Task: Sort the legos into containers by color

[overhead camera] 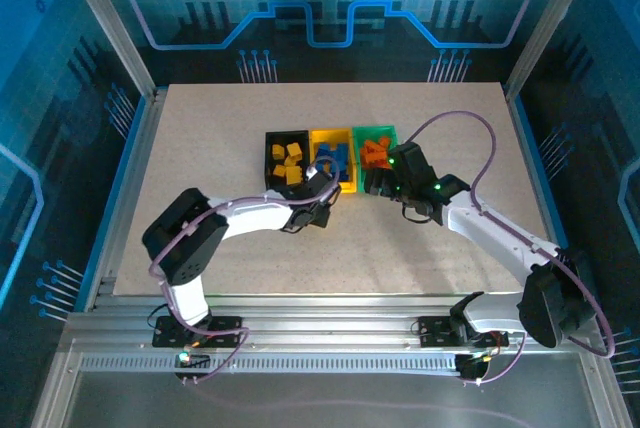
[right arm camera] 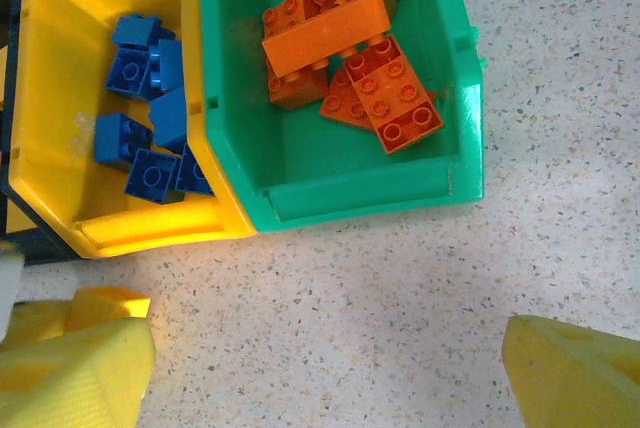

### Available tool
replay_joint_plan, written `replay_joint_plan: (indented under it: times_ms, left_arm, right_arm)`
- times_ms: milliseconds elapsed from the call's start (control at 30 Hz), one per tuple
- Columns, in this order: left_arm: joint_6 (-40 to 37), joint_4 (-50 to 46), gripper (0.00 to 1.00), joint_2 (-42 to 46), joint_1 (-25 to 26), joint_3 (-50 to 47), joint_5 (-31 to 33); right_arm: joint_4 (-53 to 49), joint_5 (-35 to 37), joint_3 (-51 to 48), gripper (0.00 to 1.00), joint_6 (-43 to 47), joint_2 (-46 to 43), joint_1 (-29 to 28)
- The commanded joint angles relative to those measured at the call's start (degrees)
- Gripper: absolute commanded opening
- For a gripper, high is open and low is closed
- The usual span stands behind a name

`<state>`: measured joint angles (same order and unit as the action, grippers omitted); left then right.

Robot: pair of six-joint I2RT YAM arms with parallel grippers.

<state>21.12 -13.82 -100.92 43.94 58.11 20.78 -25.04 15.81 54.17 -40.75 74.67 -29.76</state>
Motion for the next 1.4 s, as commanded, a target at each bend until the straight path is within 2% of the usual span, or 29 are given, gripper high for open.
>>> replay_joint_plan:
  times_ms: [0, 100, 200, 267, 400, 567, 600, 633, 700, 800, 933, 1100, 1200, 1267, 1367]
  left_arm:
    - [3.73, -2.41, 0.34, 10.05, 1.66, -2.56, 0.13]
    - [5.96, -4.72, 0.34, 16.98, -0.18, -2.51, 0.83]
    - [7.04, -7.32, 0.35, 18.57, -4.7, 0.51, 1.47]
    - [7.49, -8.37, 0.35, 16.51, -8.54, 2.75, 1.69]
    - [9.1, -4.64, 0.37, 10.56, -14.8, 5.17, -1.07]
    - [9.18, -3.67, 0.42, 2.31, -17.4, 11.36, -0.99]
    - [9.28, -3.47, 0.46, 1.42, -17.91, 12.18, -0.93]
    - [9.44, -3.44, 0.56, 0.99, -18.24, 12.79, -1.0]
    - [9.64, -3.13, 0.79, 1.55, -18.5, 13.3, -1.43]
    - [10.16, -1.81, 0.98, 5.95, -18.02, 11.7, -2.71]
    - [9.39, 0.52, 0.99, 17.09, -15.71, 6.71, -2.0]
    - [4.61, 11.0, 0.99, 35.32, -11.71, -7.14, 4.97]
    - [2.01, 21.5, 0.99, 44.52, -12.08, -18.04, 7.33]
    - [0.99, 29.36, 0.99, 48.6, -12.34, -25.45, 14.51]
    - [-4.97, 30.23, 0.99, 51.55, -17.03, -29.59, 17.11]
  right_arm:
    - [-0.27, -0.01, -0.4, 0.91, -0.91, -0.99, 0.84]
    - [-0.02, -0.13, -0.39, 0.91, -0.86, -0.81, 0.84]
    - [0.08, 0.01, -0.65, 0.91, -1.25, -0.53, 0.84]
    - [-0.11, 0.11, -0.74, 0.91, -1.42, -0.41, 0.85]
    - [-0.7, 0.5, -0.91, 0.91, -1.43, -1.01, 0.94]
    - [-2.1, 0.54, -0.74, 0.91, -1.34, -2.43, 1.1]
    - [-2.29, 0.53, -0.74, 0.91, -1.35, -2.8, 1.15]
    - [-2.53, 0.53, -0.8, 0.91, -1.35, -3.13, 1.2]
    - [-2.99, 0.62, -0.79, 0.93, -1.22, -4.02, 1.39]
    - [-2.87, 0.56, -0.83, 0.97, -0.59, -5.34, 1.79]
    - [-1.65, 0.1, -0.74, 0.98, 2.38, -7.2, 2.07]
    - [3.26, 3.8, -5.13, 1.0, 4.23, -12.15, 1.22]
    - [8.98, 6.03, -10.81, 1.0, 3.81, -16.18, 1.14]
    - [11.89, 7.87, -14.07, 1.0, 3.04, -18.7, 1.11]
    - [13.3, 10.46, -16.63, 1.0, 1.96, -20.86, 1.29]
